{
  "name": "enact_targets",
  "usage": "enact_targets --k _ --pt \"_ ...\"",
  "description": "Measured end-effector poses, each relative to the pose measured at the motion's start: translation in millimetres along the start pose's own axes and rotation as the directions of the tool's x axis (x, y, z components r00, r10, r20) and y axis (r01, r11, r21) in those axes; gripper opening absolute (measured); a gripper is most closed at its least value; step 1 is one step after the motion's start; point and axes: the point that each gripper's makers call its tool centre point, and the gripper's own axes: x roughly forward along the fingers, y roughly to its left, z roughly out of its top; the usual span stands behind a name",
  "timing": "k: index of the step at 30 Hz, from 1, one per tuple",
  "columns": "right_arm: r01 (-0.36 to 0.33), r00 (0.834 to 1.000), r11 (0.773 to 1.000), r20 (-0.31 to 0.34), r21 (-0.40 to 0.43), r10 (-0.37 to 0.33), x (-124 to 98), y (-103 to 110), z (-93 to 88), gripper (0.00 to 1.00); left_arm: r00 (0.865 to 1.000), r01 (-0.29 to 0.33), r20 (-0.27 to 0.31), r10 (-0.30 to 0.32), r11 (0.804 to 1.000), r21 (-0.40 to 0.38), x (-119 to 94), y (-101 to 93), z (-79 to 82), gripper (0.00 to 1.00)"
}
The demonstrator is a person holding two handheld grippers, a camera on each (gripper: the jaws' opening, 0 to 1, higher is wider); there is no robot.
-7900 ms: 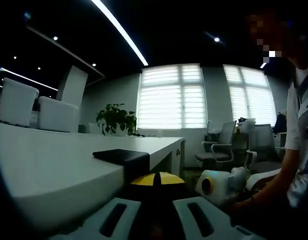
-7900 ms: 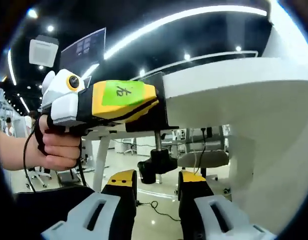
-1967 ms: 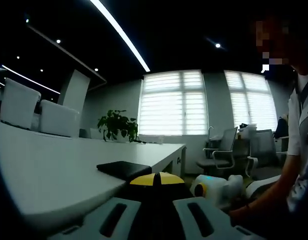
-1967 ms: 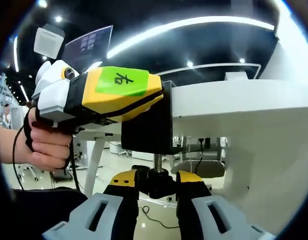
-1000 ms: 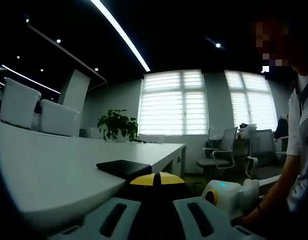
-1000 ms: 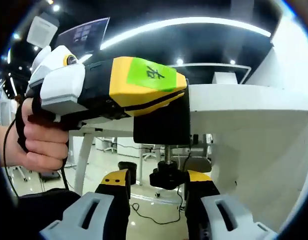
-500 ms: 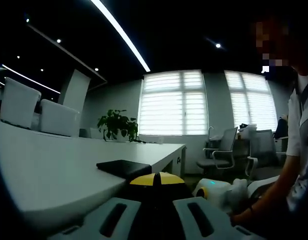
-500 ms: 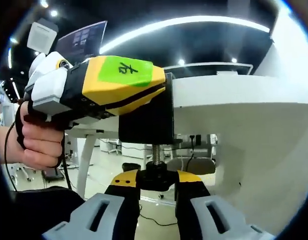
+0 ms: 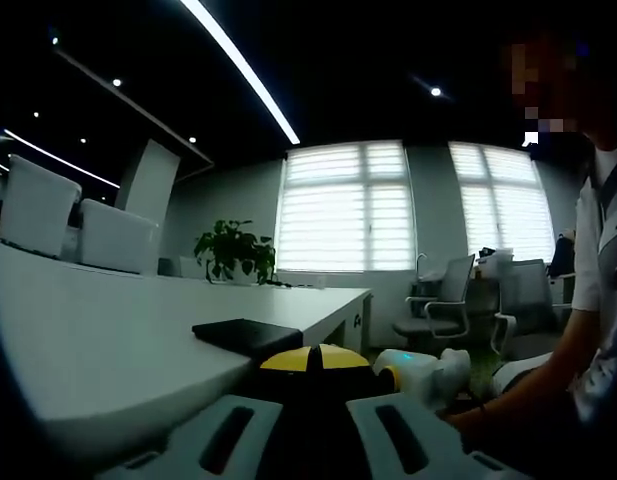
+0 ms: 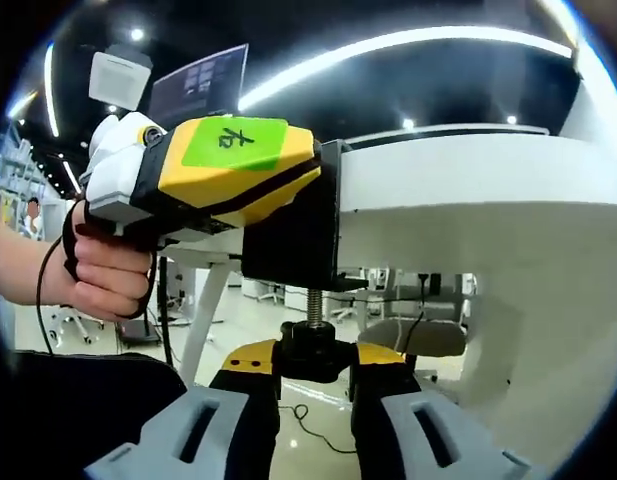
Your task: Clamp the fixed fixture on the desktop, loosen the retaining clip, secure it to the edge of the desk, and tighten the retaining clip.
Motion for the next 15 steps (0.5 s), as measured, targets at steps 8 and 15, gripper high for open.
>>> enact_targets --k 8,15 --pt "0.142 0.990 0.989 -0.031 0.051 -0.141 -17.6 2.1 -7.2 0.31 1.000 -0.003 -0.004 0.003 1.000 0.000 -0.2 0.1 -0.8 0.01" --pt "0.267 0.963 0.963 -0.061 0.033 -0.264 -13.1 -5.5 -5.4 0.37 1.000 -0.002 -0.004 0.002 1.000 0.000 -0.1 -0.9 -0.9 0.01"
